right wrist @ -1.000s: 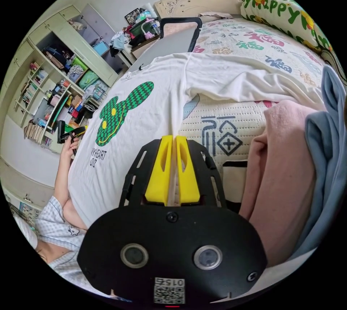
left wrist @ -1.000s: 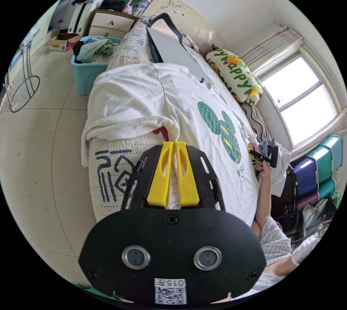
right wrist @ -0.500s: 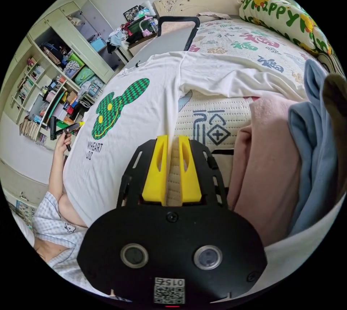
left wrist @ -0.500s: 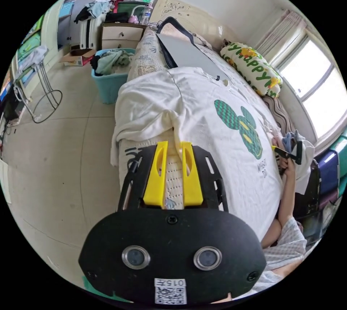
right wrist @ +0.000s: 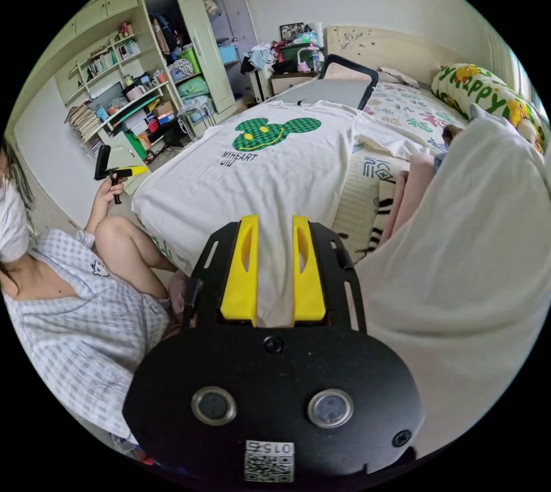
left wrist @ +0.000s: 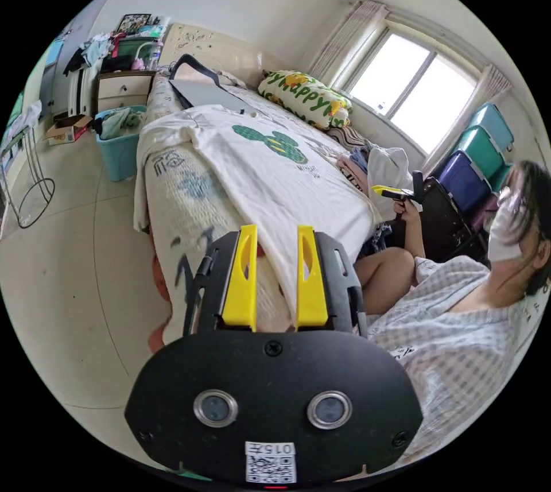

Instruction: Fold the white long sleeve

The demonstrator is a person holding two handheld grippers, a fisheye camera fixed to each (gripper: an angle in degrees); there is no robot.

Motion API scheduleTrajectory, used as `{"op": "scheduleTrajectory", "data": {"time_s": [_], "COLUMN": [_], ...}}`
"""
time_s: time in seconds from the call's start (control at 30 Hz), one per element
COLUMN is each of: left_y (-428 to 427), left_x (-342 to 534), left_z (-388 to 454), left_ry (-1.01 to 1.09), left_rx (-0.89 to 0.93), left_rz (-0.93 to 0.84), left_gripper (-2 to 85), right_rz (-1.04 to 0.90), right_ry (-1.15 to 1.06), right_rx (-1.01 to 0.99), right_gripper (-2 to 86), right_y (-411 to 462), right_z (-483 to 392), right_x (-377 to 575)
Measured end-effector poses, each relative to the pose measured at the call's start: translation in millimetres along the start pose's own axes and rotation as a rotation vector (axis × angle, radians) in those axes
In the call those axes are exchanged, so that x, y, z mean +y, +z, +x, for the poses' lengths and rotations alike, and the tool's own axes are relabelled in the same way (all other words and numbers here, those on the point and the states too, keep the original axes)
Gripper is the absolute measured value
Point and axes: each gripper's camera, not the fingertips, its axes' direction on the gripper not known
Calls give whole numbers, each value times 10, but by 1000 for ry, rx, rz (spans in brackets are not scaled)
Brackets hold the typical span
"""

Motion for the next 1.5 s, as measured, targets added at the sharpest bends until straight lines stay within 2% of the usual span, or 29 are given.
{"op": "scheduleTrajectory", "data": {"time_s": [0.1,0.17,0.23,0.33,0.43,0.53,0.7,0.8,0.93,1.17,1.33,1.5], "left_y": [-107,-299,-341,-106,-102,-74,-78,-63,-66,-75,-6,37], "left_x": [656,998,1109,1058,1122,1202,1262,1272,1309,1337,1195,1169], "left_z": [-18,-54,-62,-20,1,-39,45,65,145,257,393,427], "left_ry": [-82,-143,-139,-93,-99,-122,-109,-106,-100,-116,-88,-125], "left_rx": [23,31,70,26,36,80,65,76,0,-71,-132,-86], "left_rz": [150,329,368,178,242,282,285,264,253,259,177,187], "left_gripper": [106,102,96,87,87,90,89,44,-2,-5,-4,-5], "right_rz": [26,28,105,238,307,248,226,273,341,277,219,231], "right_ry": [102,228,299,415,401,322,321,363,408,415,392,390], "right_rx": [65,64,21,-86,-189,-149,-32,-10,-31,61,107,80], "right_gripper": [95,107,105,76,45,39,25,18,11,8,10,22], "right_y": [-88,-124,-124,-138,-210,-188,-191,-259,-334,-295,-248,-232], "right_z": [-31,29,62,199,207,60,-62,-48,-17,-90,-138,-147], "right_x": [491,821,1084,1401,1500,1465,1493,1577,1699,1632,1545,1503]}}
